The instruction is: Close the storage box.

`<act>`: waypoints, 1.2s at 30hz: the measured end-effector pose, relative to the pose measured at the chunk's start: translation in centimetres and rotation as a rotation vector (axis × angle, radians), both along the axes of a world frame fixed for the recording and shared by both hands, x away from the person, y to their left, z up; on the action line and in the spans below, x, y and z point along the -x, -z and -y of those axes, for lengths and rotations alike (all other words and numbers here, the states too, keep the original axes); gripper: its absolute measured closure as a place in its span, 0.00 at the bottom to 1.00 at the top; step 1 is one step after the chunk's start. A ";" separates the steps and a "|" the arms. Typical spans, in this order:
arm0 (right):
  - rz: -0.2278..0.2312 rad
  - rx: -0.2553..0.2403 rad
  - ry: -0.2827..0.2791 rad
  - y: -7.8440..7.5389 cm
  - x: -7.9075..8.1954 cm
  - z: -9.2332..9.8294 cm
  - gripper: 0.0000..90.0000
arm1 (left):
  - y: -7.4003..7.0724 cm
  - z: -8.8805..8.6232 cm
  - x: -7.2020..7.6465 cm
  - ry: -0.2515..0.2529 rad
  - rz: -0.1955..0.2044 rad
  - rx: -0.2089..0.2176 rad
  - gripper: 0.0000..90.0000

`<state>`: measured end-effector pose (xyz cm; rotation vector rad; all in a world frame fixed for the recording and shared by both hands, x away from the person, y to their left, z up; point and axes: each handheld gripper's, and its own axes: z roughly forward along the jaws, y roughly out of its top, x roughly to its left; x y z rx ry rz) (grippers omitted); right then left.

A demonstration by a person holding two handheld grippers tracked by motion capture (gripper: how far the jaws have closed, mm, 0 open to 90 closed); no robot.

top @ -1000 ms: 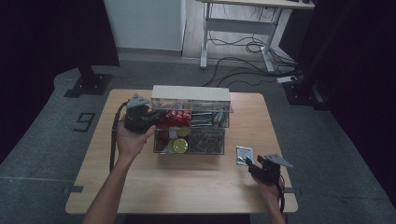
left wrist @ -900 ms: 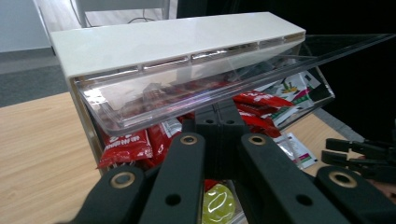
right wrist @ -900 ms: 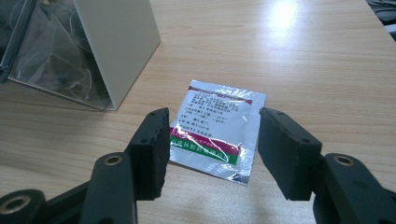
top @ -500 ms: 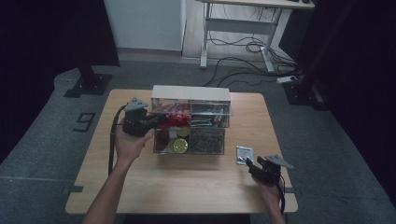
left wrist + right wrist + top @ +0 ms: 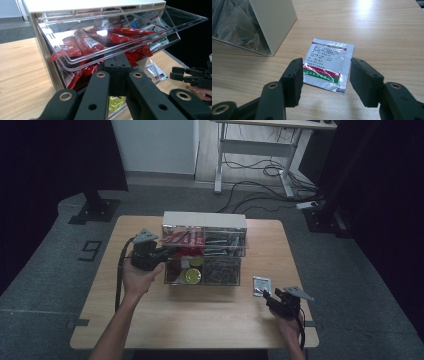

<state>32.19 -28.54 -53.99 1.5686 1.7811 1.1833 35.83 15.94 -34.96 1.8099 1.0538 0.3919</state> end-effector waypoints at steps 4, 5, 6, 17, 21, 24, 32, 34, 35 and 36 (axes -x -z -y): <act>-0.003 -0.002 0.002 0.1 0.0 0.1 0.49 | 0.4 0.0 0.0 0.002 -0.008 -0.001 1.00; -0.004 -0.003 0.003 0.1 0.0 0.1 0.49 | 0.4 0.0 0.0 0.002 -0.008 0.001 1.00; -0.003 -0.005 0.002 0.1 0.0 0.1 0.49 | 0.5 0.0 0.1 0.002 -0.009 0.002 1.00; -0.004 -0.004 0.005 0.1 0.0 0.1 0.49 | 0.7 -0.1 0.2 0.001 -0.006 0.010 1.00; -0.006 -0.003 0.005 0.1 0.0 0.2 0.49 | 1.1 -0.2 0.5 0.002 0.006 0.021 0.99; -0.004 -0.006 0.005 0.1 0.0 0.2 0.49 | 1.4 -0.5 0.9 0.000 0.020 0.038 0.99; 0.004 -0.006 0.001 0.1 0.1 0.1 0.49 | 1.9 -1.0 2.0 0.011 0.039 0.041 0.95; 0.005 -0.006 0.000 0.1 0.1 0.1 0.49 | 2.2 -1.1 2.2 0.011 0.041 0.044 0.94; 0.005 -0.006 0.000 0.1 0.1 0.1 0.49 | 2.4 -1.2 2.3 0.011 0.040 0.043 0.93; 0.004 -0.006 0.000 0.1 0.1 0.1 0.49 | 2.5 -1.3 2.3 0.010 0.043 0.043 0.92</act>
